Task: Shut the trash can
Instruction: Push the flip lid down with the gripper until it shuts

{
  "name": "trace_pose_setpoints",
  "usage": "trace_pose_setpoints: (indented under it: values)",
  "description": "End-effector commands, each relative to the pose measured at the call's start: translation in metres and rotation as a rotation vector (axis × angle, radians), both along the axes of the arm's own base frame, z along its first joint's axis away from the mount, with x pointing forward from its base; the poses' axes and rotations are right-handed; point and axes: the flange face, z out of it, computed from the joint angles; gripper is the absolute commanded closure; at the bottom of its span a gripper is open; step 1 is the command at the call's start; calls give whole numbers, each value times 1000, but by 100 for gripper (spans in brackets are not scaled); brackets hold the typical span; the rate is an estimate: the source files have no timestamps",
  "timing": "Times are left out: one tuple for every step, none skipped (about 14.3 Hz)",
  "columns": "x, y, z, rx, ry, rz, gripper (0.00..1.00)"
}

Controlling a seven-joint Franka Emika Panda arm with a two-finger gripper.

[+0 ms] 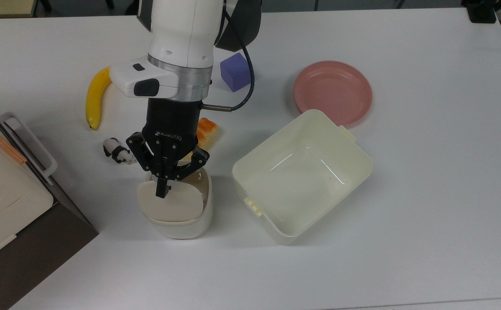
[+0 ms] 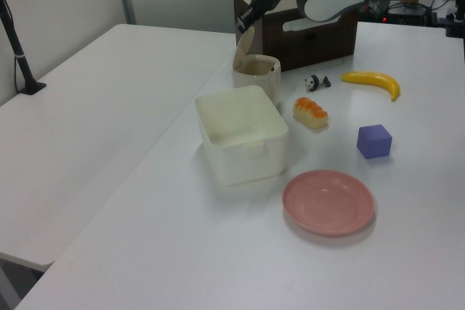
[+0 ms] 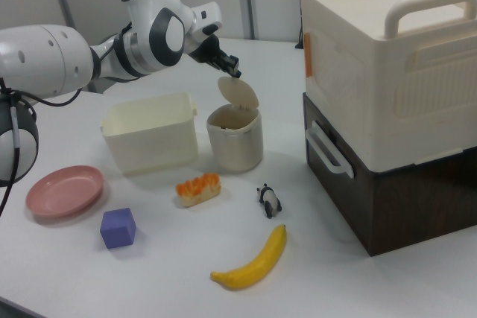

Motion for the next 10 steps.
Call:
trace_pose_setpoints:
  values:
    - [-9, -2, 7, -26, 68, -43, 100]
    - [-9, -3, 5, -28, 86, -48, 100]
    - [-10, -1, 3, -30, 101, -48, 100]
    - [-12, -2, 3, -32, 116, -54, 100]
    - [-13, -1, 1, -36, 140, -56, 100]
    - [-15, 0, -1, -42, 163, -51, 100]
    - [-16, 2, -4, -46, 190, -45, 100]
    - [-17, 4, -8, -50, 217, -42, 100]
    - [-19, 4, -9, -54, 237, -41, 100]
    - [-20, 6, -11, -54, 253, -42, 100]
